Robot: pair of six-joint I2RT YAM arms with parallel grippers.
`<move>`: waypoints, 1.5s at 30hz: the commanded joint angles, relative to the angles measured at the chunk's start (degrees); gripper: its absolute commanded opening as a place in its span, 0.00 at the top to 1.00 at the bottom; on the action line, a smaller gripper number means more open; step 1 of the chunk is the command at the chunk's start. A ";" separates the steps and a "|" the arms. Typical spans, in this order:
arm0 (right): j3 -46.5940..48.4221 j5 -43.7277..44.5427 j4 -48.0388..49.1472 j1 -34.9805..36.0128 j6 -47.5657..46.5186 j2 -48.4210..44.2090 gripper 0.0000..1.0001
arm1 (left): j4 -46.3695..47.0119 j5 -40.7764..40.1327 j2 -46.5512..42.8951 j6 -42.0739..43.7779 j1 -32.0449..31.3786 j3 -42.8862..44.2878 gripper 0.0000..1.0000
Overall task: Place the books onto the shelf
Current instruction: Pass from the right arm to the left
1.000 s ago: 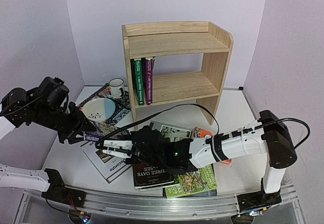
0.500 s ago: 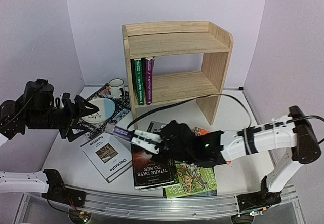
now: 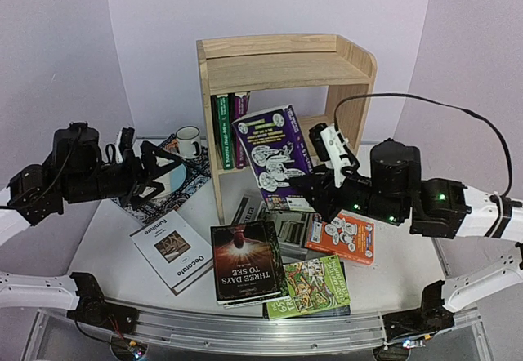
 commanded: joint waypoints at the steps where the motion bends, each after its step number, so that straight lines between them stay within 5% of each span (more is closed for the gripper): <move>1: 5.56 -7.41 -1.37 -2.87 11.99 0.46 1.00 | 15.85 8.13 0.75 12.22 -0.07 -2.35 0.01; 11: 4.63 -20.19 7.31 -4.21 21.59 2.86 1.00 | 31.92 20.94 3.12 21.30 -0.05 -5.51 0.01; 36: 1.86 -37.32 34.94 -4.22 31.01 9.05 1.00 | 38.22 25.07 7.17 21.77 -0.11 -5.58 0.02; 45: 1.92 -38.88 36.28 -4.24 32.97 12.11 1.00 | 40.85 31.29 6.75 23.56 -0.11 -4.31 0.54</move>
